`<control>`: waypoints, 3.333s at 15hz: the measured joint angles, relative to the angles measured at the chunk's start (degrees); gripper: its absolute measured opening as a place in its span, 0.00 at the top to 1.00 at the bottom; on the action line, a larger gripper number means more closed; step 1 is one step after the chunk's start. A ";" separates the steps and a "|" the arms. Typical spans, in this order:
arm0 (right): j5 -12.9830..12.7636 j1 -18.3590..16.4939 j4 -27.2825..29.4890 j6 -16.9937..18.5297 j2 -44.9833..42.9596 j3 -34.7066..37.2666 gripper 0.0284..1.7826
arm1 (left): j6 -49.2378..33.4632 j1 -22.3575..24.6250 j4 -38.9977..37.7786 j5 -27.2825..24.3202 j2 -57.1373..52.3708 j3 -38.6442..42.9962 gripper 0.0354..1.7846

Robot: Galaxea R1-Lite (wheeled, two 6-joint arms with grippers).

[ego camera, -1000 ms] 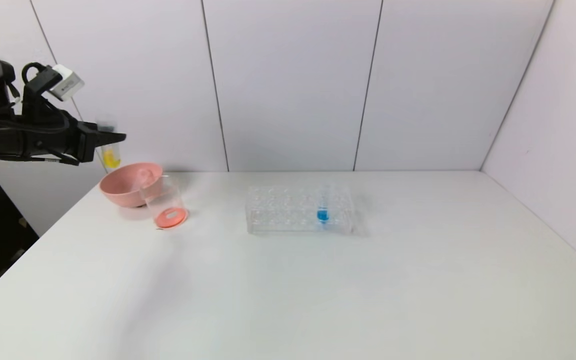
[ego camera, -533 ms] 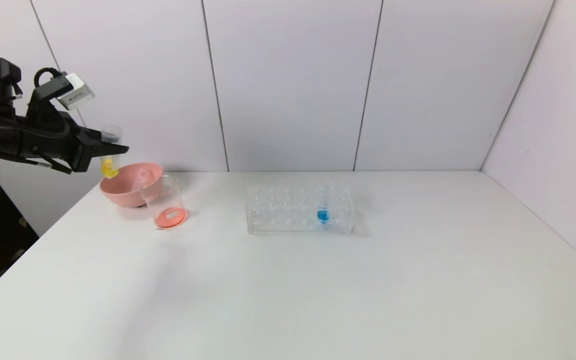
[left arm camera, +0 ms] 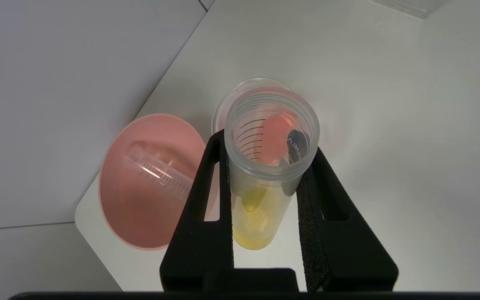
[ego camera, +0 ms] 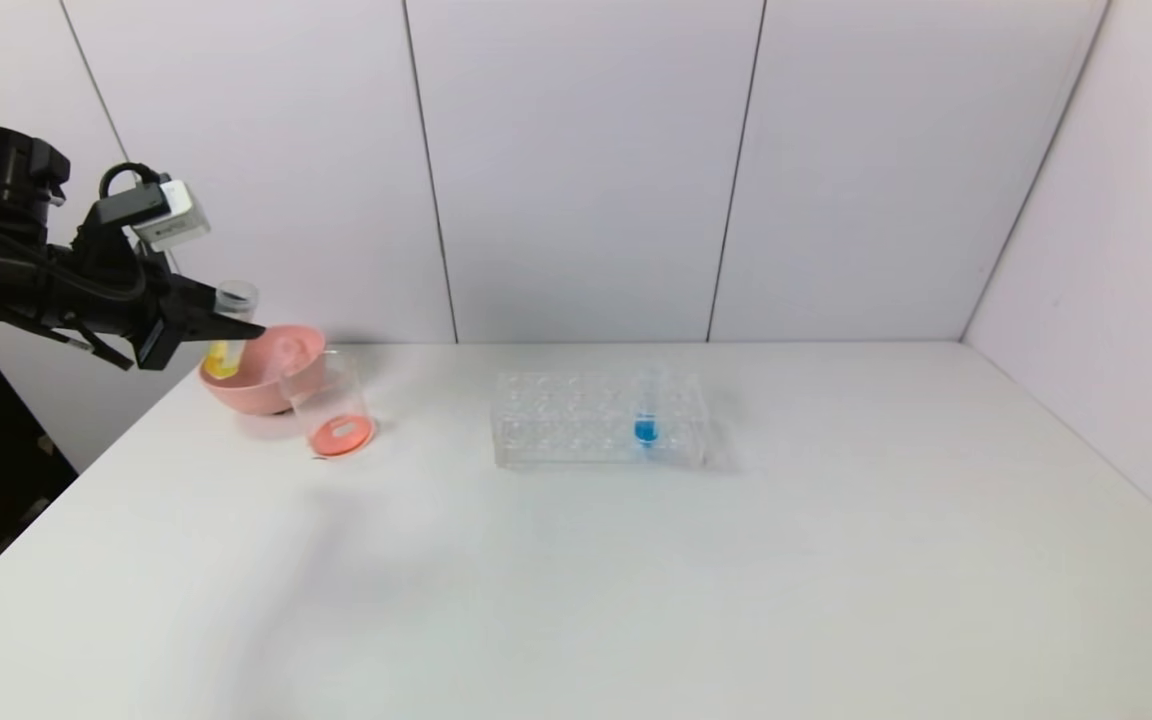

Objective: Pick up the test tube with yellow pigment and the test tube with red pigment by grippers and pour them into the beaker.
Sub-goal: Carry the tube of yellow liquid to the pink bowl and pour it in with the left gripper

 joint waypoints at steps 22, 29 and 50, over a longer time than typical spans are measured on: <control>-0.02 -0.02 0.00 -0.02 -0.01 0.00 0.95 | 10.52 -4.33 13.64 14.86 4.68 -12.04 0.76; -0.02 -0.02 0.00 0.00 0.00 0.00 0.95 | 10.56 -5.66 19.60 23.47 6.47 -17.59 0.76; -0.02 -0.02 0.00 0.00 -0.01 0.00 0.95 | 6.14 -8.91 21.25 33.91 9.98 -20.54 0.76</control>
